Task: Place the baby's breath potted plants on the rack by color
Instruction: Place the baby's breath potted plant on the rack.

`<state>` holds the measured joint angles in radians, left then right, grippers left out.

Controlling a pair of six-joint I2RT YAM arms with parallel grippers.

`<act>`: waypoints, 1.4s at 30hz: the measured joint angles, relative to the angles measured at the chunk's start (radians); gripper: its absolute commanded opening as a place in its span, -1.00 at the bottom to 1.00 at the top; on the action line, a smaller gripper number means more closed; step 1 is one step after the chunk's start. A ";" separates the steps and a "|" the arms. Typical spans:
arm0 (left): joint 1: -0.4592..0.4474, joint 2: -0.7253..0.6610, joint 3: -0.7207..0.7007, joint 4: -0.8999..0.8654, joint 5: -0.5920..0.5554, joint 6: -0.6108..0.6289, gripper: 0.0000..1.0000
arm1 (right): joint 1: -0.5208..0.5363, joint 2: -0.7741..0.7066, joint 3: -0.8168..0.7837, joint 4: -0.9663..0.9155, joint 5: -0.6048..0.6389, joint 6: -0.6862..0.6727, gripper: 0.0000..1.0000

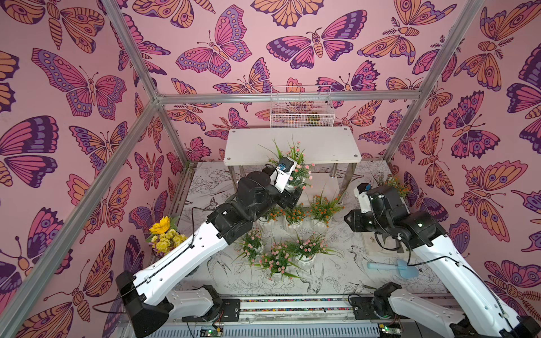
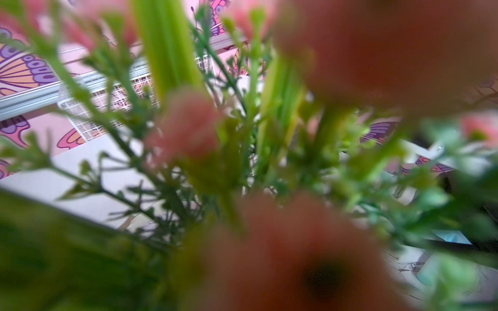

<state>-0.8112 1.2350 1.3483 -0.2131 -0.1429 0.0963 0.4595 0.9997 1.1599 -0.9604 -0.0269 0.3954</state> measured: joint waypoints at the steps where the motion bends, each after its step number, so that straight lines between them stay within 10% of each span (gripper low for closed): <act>1: 0.008 0.000 0.011 -0.003 -0.001 0.000 -0.68 | 0.000 0.000 -0.005 0.003 0.000 0.000 -0.30; 42: 0.477 0.401 0.330 0.169 0.019 -0.188 -0.79 | 0.000 -0.089 -0.111 0.029 -0.013 0.024 -0.29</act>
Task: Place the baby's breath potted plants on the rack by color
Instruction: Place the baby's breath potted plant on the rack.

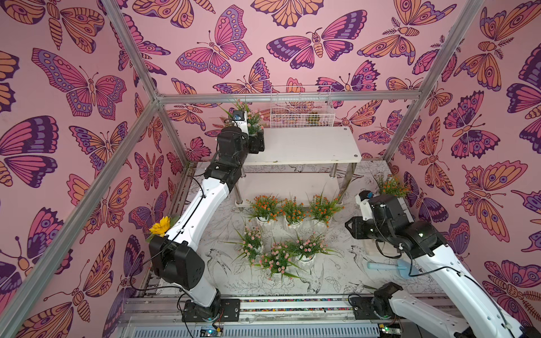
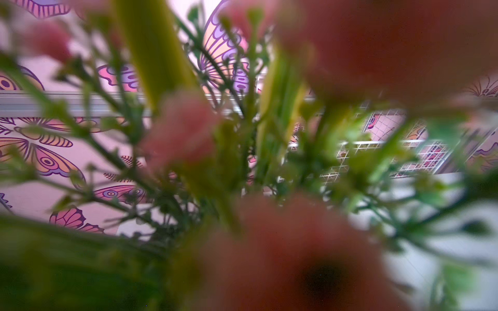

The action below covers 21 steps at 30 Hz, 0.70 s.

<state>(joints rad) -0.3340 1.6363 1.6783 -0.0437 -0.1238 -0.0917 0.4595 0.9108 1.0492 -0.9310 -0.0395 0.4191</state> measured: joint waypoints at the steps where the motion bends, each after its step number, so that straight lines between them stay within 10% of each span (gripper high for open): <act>1: 0.001 0.007 0.006 0.003 0.000 0.000 -0.79 | 0.000 -0.001 -0.003 0.000 0.000 0.000 -0.29; 16: 0.002 0.019 0.011 0.018 -0.066 0.005 -0.36 | 0.000 -0.002 -0.010 0.002 -0.004 0.000 -0.28; 21: 0.002 0.020 0.006 0.024 -0.072 0.003 0.24 | 0.000 -0.001 -0.010 0.006 -0.003 0.000 -0.26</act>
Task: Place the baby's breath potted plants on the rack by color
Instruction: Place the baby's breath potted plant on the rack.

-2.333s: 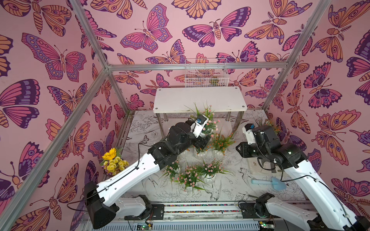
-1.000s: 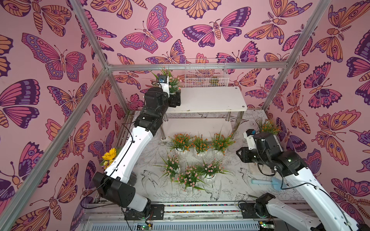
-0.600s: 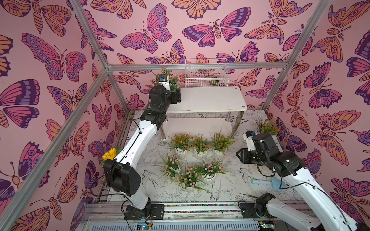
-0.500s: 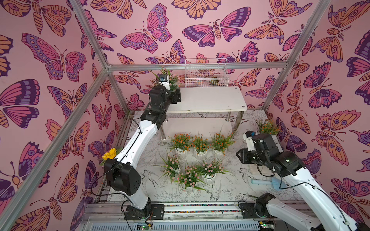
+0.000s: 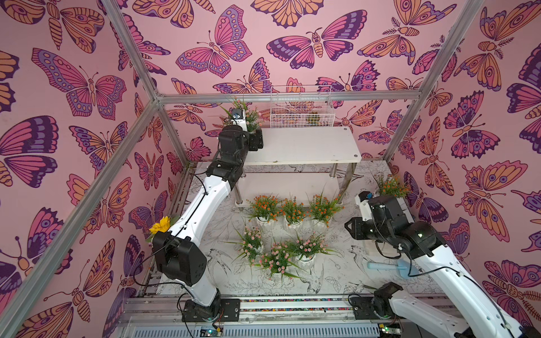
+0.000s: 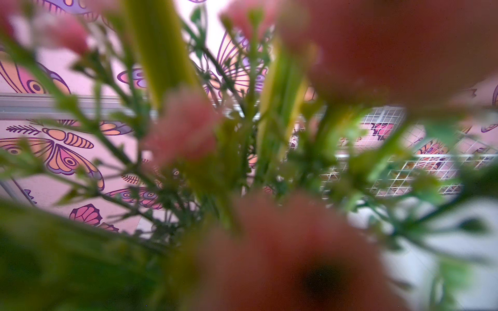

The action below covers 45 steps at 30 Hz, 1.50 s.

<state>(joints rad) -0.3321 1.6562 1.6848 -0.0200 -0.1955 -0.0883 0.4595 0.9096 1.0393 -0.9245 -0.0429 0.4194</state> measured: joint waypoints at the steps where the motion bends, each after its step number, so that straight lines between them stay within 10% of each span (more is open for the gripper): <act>1: 0.000 0.000 -0.003 0.005 0.000 0.000 0.35 | 0.000 0.000 0.000 0.001 0.000 0.000 -0.24; 7: 0.000 0.000 -0.013 0.026 0.015 0.000 1.00 | 0.000 0.004 0.000 0.002 0.000 0.000 -0.20; 34: -0.005 -0.279 -0.259 0.059 0.079 0.002 0.99 | 0.000 0.006 -0.016 0.026 0.000 -0.001 0.02; 45: -0.194 -0.604 -0.553 0.049 0.133 0.033 1.00 | 0.005 -0.046 -0.173 0.045 -0.009 0.034 -0.04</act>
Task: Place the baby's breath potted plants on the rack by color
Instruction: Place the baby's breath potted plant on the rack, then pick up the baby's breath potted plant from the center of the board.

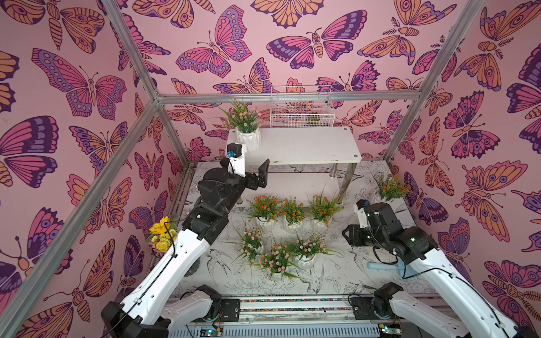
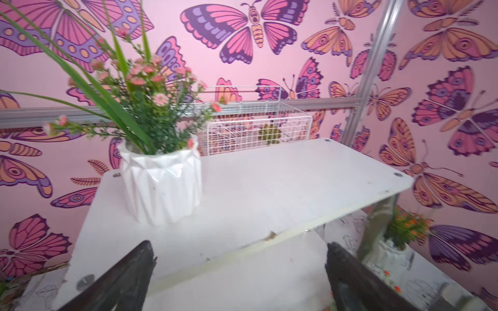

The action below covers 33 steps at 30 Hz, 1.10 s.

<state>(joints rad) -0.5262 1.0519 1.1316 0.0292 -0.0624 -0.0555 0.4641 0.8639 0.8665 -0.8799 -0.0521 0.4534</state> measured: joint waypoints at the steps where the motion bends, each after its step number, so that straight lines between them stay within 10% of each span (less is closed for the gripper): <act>1: -0.022 -0.024 -0.027 0.000 0.004 -0.002 1.00 | 0.008 -0.006 -0.025 0.003 0.001 0.013 -0.04; 19: -0.326 -0.132 -0.351 -0.003 -0.014 -0.007 0.97 | 0.514 -0.031 -0.301 0.253 0.211 0.358 -0.20; 33: -0.357 -0.233 -0.436 -0.007 -0.084 -0.036 1.00 | 0.566 0.097 -0.301 0.443 0.258 0.412 -0.36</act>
<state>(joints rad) -0.8833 0.8192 0.6956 0.0223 -0.1467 -0.0914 1.0302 0.9604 0.5652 -0.4366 0.2058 0.8654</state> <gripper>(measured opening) 0.998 0.335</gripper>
